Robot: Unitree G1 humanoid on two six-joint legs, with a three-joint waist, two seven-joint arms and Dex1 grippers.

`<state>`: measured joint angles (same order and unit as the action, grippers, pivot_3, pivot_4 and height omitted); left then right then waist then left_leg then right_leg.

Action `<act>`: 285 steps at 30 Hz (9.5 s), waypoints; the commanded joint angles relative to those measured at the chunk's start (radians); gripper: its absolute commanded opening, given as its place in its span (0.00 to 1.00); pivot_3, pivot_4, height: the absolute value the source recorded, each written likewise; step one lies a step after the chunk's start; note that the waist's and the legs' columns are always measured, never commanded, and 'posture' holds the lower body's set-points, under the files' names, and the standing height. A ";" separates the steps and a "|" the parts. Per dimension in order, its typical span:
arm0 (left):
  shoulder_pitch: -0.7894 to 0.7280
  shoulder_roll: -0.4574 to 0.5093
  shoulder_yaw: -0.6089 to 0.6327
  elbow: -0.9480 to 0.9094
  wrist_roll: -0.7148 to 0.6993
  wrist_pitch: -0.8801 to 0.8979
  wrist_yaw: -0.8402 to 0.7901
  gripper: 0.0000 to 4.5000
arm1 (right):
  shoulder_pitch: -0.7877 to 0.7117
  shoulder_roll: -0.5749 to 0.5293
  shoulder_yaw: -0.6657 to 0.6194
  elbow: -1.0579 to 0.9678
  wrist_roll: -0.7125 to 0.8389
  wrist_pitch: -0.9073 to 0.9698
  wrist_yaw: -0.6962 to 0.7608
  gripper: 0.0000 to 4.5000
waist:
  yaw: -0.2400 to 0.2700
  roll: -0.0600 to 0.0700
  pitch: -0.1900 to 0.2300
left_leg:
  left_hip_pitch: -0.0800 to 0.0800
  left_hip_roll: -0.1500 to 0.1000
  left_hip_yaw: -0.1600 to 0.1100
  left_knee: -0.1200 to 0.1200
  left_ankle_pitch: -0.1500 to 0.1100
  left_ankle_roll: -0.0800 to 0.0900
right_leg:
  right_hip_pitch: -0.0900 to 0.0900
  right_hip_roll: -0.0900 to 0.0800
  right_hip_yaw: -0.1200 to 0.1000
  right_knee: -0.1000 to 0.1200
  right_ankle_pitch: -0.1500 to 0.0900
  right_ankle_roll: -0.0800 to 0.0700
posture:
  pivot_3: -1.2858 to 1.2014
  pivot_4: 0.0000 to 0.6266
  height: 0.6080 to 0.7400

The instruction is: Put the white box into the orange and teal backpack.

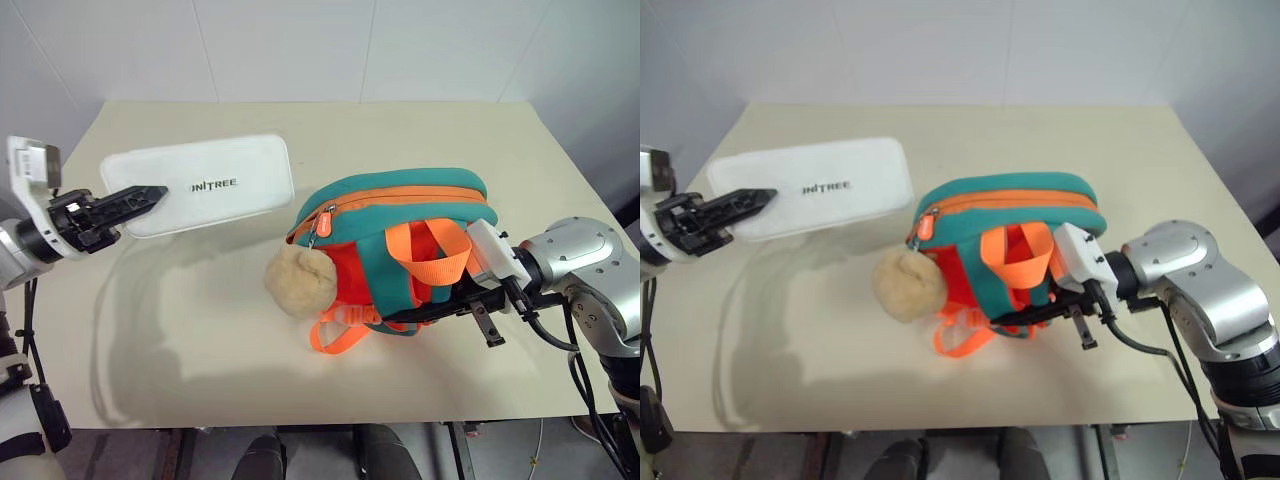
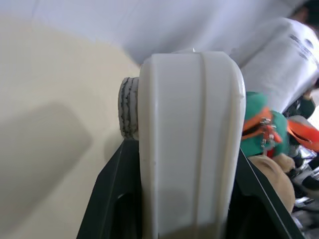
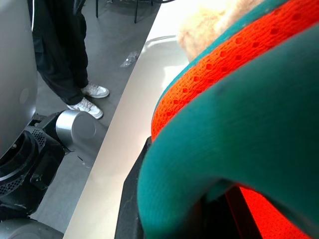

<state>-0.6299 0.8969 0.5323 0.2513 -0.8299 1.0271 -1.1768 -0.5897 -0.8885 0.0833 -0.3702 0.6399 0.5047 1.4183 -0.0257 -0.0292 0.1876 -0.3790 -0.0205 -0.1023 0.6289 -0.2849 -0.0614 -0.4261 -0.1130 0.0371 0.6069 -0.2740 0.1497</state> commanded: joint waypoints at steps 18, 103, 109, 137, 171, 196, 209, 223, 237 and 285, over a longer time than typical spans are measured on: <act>0.167 0.028 0.172 -0.378 -0.278 -0.067 0.039 0.29 | -0.054 0.040 0.021 0.041 0.012 0.017 0.028 0.12 | -0.003 0.000 0.000 | 0.000 0.000 0.000 0.001 -0.002 0.004 | 0.000 0.000 0.000 0.000 0.000 0.000 | 0.52 0.24 1.00; 0.077 0.160 -0.283 -0.427 0.060 -0.451 -0.157 0.29 | -0.125 0.119 0.063 0.109 -0.058 0.006 0.029 0.12 | -0.004 0.000 0.000 | 0.002 0.001 0.002 0.001 -0.003 0.005 | 0.001 0.002 0.001 0.003 0.000 -0.001 | 0.52 0.24 1.00; 0.007 0.082 -0.345 -0.423 0.093 -0.470 -0.088 0.29 | -0.131 0.132 0.067 0.118 -0.065 0.003 0.026 0.12 | -0.002 0.000 0.000 | 0.002 0.002 0.002 0.001 -0.003 0.005 | 0.001 0.002 0.001 0.003 0.000 -0.001 | 0.52 0.24 1.00; -0.180 -0.382 -0.663 -0.314 0.388 -0.430 0.244 0.29 | -0.118 0.161 0.069 0.091 -0.061 0.020 -0.014 0.12 | 0.000 0.000 0.000 | 0.002 0.001 0.002 0.005 -0.001 0.002 | 0.002 0.002 0.002 0.004 0.001 0.001 | 0.52 0.24 1.00; -0.154 -0.180 -0.451 -0.413 0.141 -0.220 0.023 1.00 | -0.109 0.166 0.069 0.078 -0.068 0.016 -0.041 0.12 | -0.002 0.000 0.000 | 0.001 0.001 0.002 0.004 -0.001 0.001 | 0.002 0.002 0.002 0.002 0.001 0.002 | 0.52 0.24 1.00; 0.005 0.039 -0.130 -0.472 -0.084 -0.111 0.027 1.00 | -0.113 0.169 0.076 0.088 -0.069 0.015 -0.042 0.12 | -0.002 0.000 0.000 | 0.001 0.001 0.001 0.005 -0.002 0.004 | 0.003 0.002 0.001 0.002 0.001 0.002 | 0.52 0.24 1.00; 0.131 0.032 -0.037 -0.764 -0.401 0.037 0.362 1.00 | -0.128 0.186 0.094 0.126 -0.082 -0.008 -0.018 0.12 | -0.001 0.000 0.000 | 0.003 0.001 0.001 0.005 -0.003 0.005 | 0.003 0.001 0.002 0.003 0.001 0.002 | 0.52 0.24 1.00; 0.188 0.209 -0.135 -0.891 -0.408 0.064 0.499 1.00 | -0.144 0.204 0.104 0.155 -0.094 -0.033 -0.006 0.12 | -0.001 0.000 0.000 | 0.004 0.000 0.002 0.003 -0.003 0.005 | 0.003 0.002 0.003 0.000 0.001 0.001 | 0.52 0.24 1.00; 0.115 0.290 -0.219 -0.904 -0.512 0.085 0.536 0.47 | -0.153 0.224 0.109 0.171 -0.112 -0.049 0.002 0.12 | -0.003 0.000 0.000 | 0.004 0.000 0.002 0.002 -0.003 0.005 | 0.003 0.002 0.003 0.000 0.001 0.001 | 0.52 0.24 1.00; 0.063 0.399 -0.304 -0.346 0.016 -0.159 -0.053 0.16 | -0.019 0.338 -0.106 0.040 0.151 0.101 -0.333 0.12 | -0.006 0.000 0.000 | 0.003 0.002 0.003 0.001 -0.003 0.006 | 0.003 0.003 0.003 0.002 0.001 0.000 | 0.52 0.24 1.00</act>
<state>-0.5475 1.2700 0.2187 -0.1104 -0.8443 0.8830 -1.2129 -0.6061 -0.5439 0.0258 -0.2824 0.7600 0.6192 1.0921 -0.0315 -0.0288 0.1879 -0.3755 -0.0186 -0.0995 0.6297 -0.2883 -0.0554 -0.4236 -0.1095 0.0399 0.6093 -0.2732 0.1501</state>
